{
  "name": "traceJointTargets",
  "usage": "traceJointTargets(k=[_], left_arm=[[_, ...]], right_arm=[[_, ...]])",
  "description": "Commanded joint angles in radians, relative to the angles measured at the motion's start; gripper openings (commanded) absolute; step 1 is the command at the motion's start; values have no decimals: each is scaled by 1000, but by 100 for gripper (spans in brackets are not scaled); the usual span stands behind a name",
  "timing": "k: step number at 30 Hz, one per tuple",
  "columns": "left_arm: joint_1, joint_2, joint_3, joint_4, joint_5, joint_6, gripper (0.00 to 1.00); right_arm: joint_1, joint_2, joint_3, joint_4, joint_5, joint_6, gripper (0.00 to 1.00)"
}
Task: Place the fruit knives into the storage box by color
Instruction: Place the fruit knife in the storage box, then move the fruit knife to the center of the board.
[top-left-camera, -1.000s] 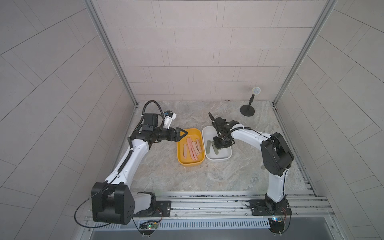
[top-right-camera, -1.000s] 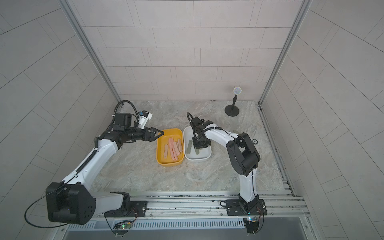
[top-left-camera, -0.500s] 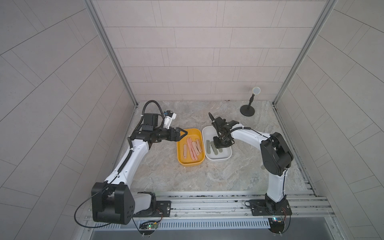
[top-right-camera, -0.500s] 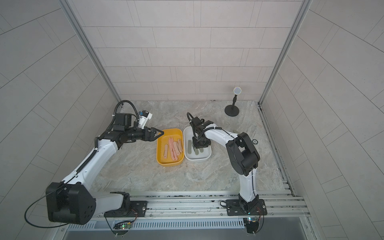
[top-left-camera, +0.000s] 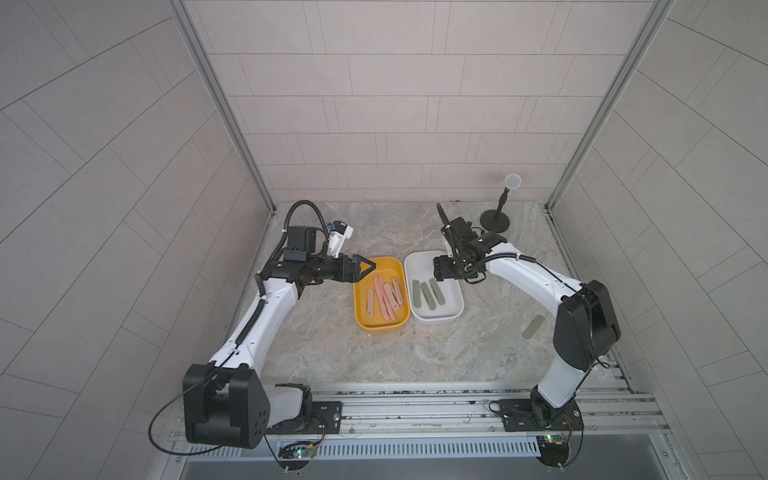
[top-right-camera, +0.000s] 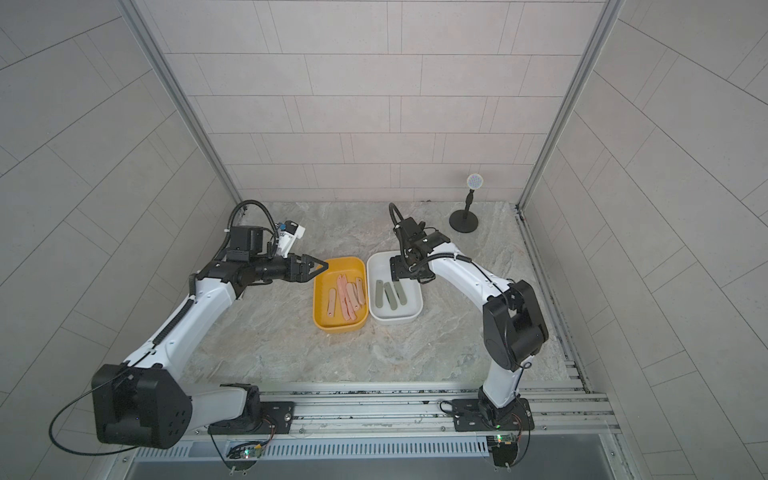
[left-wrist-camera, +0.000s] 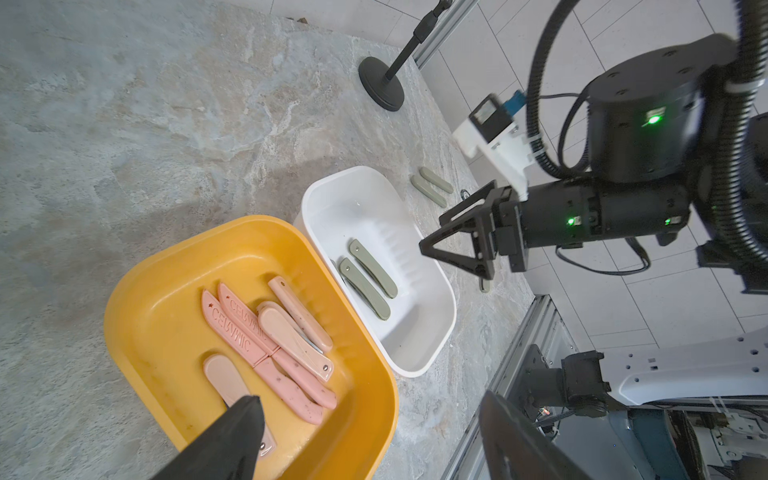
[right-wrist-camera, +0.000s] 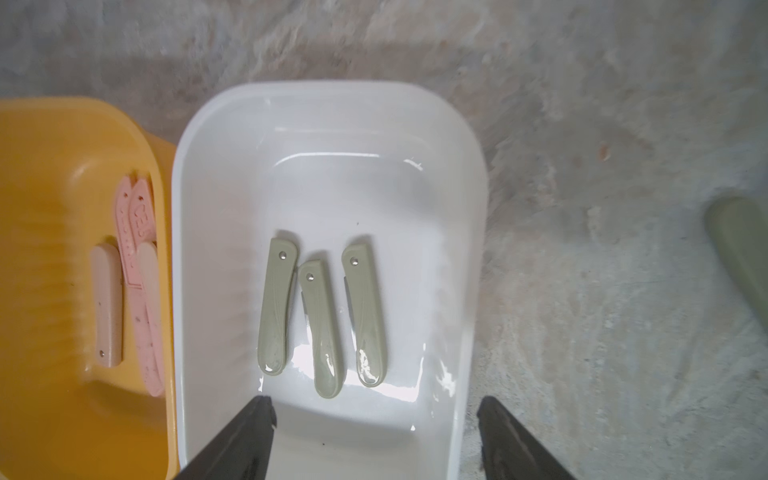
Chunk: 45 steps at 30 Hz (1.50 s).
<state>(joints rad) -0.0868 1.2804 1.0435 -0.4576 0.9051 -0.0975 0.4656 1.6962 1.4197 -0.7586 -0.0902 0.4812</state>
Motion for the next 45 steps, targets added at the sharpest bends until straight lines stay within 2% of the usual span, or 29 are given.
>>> traceJointTargets(k=[1,8,16,26,31,45], left_arm=[[-9,14,68,-23,28,13,88],[-63,23,136,-35,23,-5,88],[-163,37,98,16,5,-26,88],[-183,46,57,51,20,-38,88],[-184,54,52,55,22,-40,88],[-184,59,43,51,14,-26,88]], right_arm=[[-43,-69,-51,-16,68,-4,81],[-184,-226,-213,-21,102,33,81],[-341,-364,-400,-49,155,59,81],[-557,-463,-602,-24,146,53,81],[-588,-449,-610,-3,160,66,81],[-631,-270,-674,140,55,60,73]])
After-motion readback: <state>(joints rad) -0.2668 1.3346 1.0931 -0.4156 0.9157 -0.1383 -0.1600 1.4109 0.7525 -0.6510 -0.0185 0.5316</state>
